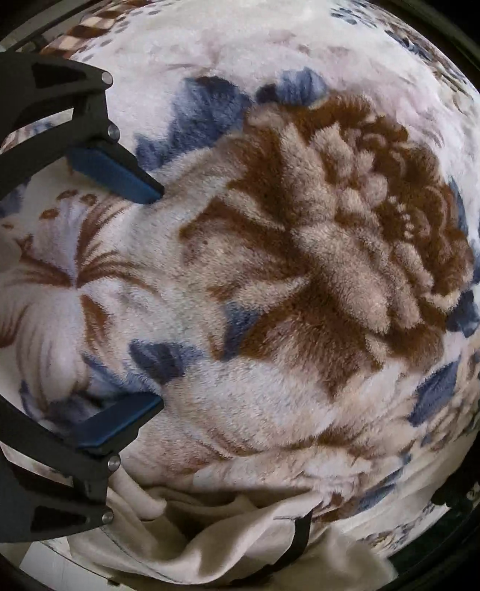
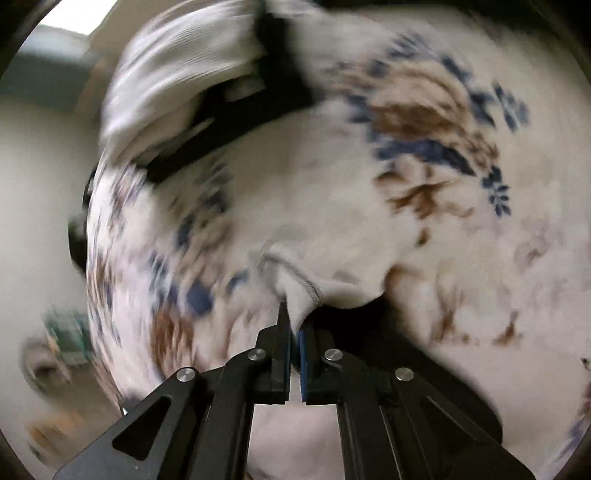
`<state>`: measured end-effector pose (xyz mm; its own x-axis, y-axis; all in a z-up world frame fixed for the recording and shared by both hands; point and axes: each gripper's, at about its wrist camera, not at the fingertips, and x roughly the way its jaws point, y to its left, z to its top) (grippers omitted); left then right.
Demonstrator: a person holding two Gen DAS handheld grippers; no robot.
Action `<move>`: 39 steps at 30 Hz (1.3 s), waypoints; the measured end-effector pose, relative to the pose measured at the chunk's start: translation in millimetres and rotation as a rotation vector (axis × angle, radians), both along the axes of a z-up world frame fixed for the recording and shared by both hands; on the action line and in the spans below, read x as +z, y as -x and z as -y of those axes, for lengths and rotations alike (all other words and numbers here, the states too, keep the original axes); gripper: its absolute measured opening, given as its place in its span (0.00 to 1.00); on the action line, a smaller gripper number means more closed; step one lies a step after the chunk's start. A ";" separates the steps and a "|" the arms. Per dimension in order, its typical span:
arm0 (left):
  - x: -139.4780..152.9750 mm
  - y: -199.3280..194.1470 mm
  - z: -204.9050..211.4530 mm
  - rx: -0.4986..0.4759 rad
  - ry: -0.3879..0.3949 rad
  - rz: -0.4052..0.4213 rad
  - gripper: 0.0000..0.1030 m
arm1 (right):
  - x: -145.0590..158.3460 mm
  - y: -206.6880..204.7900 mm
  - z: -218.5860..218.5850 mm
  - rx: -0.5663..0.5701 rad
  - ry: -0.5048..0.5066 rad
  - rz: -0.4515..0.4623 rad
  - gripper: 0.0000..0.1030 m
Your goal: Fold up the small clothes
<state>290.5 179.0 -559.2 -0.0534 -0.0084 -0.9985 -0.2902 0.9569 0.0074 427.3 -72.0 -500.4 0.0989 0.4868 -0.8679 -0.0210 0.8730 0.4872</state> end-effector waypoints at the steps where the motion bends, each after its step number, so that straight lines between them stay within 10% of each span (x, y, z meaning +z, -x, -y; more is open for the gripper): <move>1: 1.4 0.0 -0.6 0.009 0.018 -0.001 1.00 | 10.6 14.9 -10.4 0.051 0.020 0.024 0.04; 5: 31.3 0.8 -33.8 0.177 0.167 0.049 1.00 | 29.1 83.0 -56.7 0.313 0.158 0.121 0.04; 10: 78.7 -14.2 -38.1 0.197 0.217 0.125 1.00 | 2.1 149.0 -49.2 0.423 0.147 -0.024 0.12; 14: 96.5 -38.9 -0.3 0.107 0.231 0.146 1.00 | 17.4 159.9 0.1 0.266 0.004 -0.050 0.65; 26: 93.9 -62.2 63.8 0.027 0.108 0.105 0.98 | -11.1 177.6 219.0 -0.598 -0.096 -0.235 0.65; 29: 87.1 -59.8 68.8 0.027 0.113 0.109 0.56 | -32.6 175.1 237.3 -0.671 -0.124 -0.255 0.62; 30: 84.1 -59.0 71.9 0.009 0.103 0.100 0.17 | -37.0 174.6 237.8 -0.680 -0.142 -0.245 0.57; 31: 83.1 -57.8 74.0 -0.005 0.093 0.092 0.04 | -39.8 173.6 236.1 -0.677 -0.143 -0.231 0.38; 33: 91.6 -51.4 77.8 -0.038 0.073 0.144 0.03 | -41.4 169.8 228.0 -0.647 -0.100 -0.225 0.09; 39: 124.6 -28.8 74.9 -0.055 0.073 0.207 0.02 | -9.5 179.2 221.1 -0.618 -0.004 -0.127 0.07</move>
